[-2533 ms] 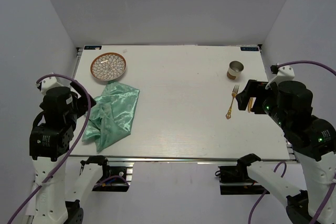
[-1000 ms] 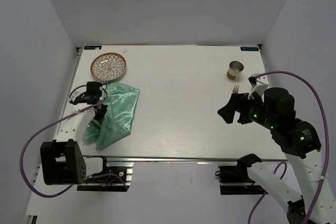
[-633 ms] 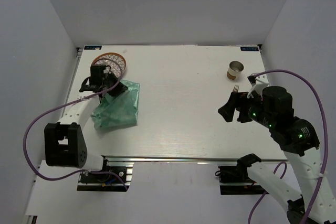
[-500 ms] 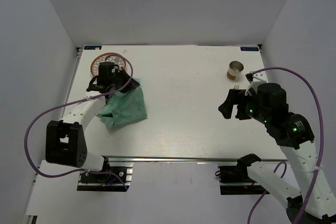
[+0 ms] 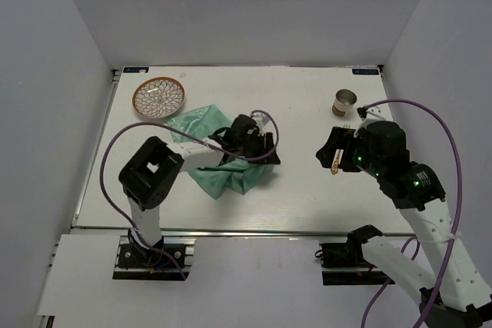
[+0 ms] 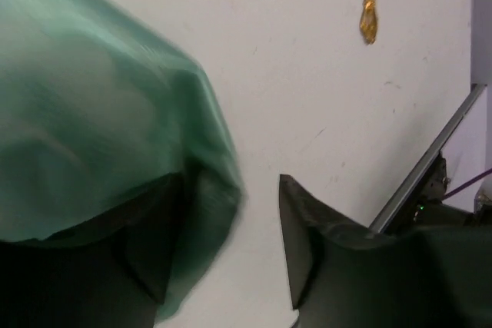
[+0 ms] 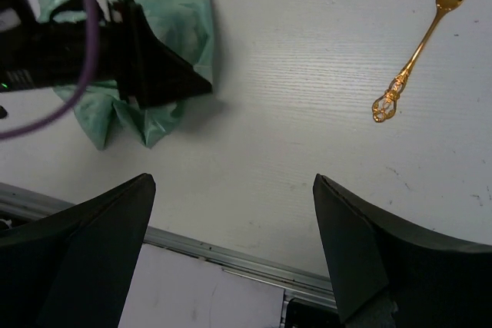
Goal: Set the dinner table for one person
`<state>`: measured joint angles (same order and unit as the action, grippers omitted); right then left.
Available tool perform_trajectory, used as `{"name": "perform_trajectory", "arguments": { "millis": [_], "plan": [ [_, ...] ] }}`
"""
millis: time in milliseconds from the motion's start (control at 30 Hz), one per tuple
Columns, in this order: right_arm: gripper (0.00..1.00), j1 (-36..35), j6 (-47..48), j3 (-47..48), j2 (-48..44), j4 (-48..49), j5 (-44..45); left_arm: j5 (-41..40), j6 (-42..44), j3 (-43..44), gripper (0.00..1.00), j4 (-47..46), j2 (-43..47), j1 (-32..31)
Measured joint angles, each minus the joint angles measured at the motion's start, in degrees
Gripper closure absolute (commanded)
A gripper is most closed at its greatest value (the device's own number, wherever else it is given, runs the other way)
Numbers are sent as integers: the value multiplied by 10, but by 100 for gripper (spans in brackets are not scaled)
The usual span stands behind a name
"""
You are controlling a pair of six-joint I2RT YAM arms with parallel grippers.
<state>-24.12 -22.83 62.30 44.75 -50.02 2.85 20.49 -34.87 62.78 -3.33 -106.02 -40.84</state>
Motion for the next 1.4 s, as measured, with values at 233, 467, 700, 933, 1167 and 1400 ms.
{"name": "perform_trajectory", "arguments": {
  "millis": [233, 467, 700, 933, 1167, 1400],
  "plan": [
    [11, 0, -1, -47, -41, 49, -34, -113, -18, -28, 2, 69, 78, -54],
    [11, 0, 14, -92, -19, 153, -122, -353, -203, -50, 2, 262, 341, -40],
    [11, -1, 19, -99, 111, 272, -217, -515, -475, -144, 2, 535, 446, -17],
    [11, -7, 18, -111, 114, 312, -277, -574, -562, -151, 2, 629, 409, 79],
    [11, -8, 31, -145, 43, 288, -290, -567, -534, -74, 2, 585, 210, 193],
    [11, -8, 51, -145, 6, 260, -297, -544, -490, -23, 4, 552, 152, 243]
  ]
}}
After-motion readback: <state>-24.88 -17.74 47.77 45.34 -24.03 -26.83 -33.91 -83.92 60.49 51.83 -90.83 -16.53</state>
